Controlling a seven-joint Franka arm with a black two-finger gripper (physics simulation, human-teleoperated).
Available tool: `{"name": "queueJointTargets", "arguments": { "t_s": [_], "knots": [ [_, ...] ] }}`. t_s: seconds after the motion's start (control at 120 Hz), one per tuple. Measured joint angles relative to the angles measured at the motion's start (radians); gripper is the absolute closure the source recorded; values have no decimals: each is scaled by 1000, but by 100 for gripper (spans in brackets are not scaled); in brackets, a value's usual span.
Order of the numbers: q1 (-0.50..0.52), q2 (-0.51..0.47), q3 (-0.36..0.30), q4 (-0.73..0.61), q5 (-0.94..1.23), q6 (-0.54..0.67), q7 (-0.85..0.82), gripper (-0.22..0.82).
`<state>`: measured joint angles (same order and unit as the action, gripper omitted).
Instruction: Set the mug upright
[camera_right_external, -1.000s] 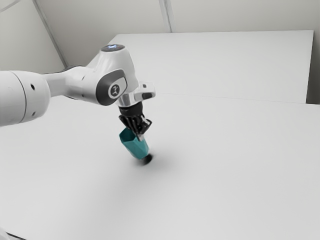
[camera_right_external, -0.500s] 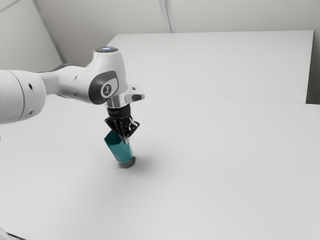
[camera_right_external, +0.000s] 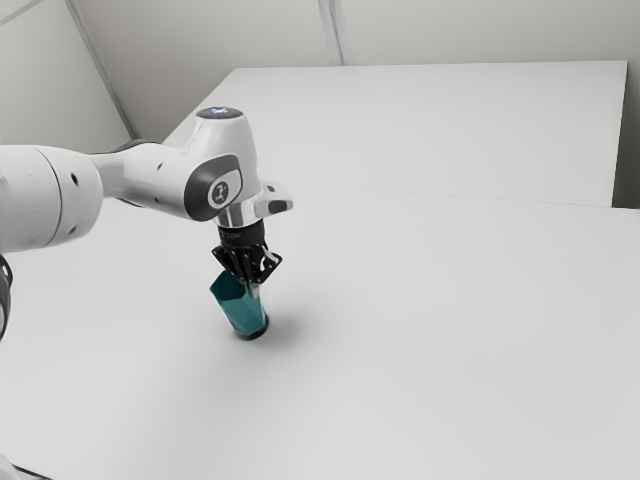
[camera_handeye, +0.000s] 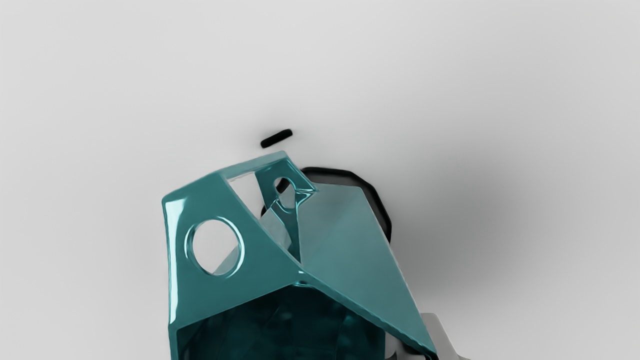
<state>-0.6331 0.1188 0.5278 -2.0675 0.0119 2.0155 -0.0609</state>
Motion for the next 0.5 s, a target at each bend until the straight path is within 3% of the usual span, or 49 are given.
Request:
{"name": "queueJointTargets", "arguments": {
  "t_s": [0.242, 0.5],
  "knots": [
    [0, -2, -1, -6, -8, -2, -9, 70],
    [-1, -51, -1, -2, -35, -30, -13, 42]
  ]
}}
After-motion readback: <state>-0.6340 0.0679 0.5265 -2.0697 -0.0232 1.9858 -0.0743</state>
